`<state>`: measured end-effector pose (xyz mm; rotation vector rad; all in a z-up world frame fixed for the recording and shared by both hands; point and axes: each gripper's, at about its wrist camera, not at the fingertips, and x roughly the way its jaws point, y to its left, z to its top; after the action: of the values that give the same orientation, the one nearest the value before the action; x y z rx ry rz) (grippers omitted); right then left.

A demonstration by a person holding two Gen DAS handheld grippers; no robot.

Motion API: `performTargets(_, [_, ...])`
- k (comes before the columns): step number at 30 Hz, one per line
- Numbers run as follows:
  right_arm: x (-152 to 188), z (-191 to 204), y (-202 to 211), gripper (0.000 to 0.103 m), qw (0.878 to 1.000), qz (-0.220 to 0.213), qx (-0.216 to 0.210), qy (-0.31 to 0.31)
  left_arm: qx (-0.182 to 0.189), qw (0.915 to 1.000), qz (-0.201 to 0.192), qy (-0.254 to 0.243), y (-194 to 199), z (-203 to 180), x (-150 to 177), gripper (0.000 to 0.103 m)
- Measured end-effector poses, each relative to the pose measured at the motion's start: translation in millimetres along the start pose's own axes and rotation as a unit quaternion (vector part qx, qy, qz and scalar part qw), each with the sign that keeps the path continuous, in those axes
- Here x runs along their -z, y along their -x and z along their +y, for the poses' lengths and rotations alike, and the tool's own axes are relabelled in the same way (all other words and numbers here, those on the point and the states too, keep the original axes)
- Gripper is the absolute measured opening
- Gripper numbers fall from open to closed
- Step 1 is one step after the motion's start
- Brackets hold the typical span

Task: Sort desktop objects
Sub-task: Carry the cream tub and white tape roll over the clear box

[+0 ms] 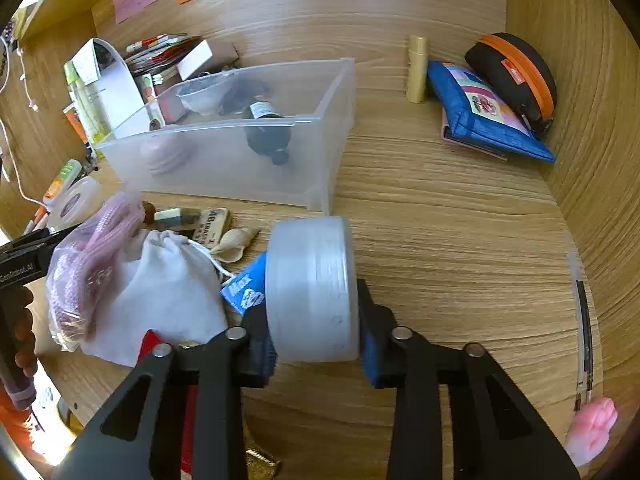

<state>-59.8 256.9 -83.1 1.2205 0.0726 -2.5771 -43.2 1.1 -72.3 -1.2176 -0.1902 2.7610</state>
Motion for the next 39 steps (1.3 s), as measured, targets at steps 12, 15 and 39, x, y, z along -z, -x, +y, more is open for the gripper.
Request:
performTargets(12, [-5,-18,17,0.027,0.999,-0.026,-0.020,-0.031,-0.021,0.9995,-0.021,-0.010,-4,-8,-6,0.064])
performTargets(15, [-8,-20,22,0.027,0.999,-0.032,-0.019,-0.030,-0.028,0.9992,-0.027,-0.004,-2,-6,-4,0.064])
performTargets(39, [-51,-10,59,0.027,0.996,-0.089,-0.029,0.002,-0.039,0.9946,-0.096,0.012,51,9,-28,0.063])
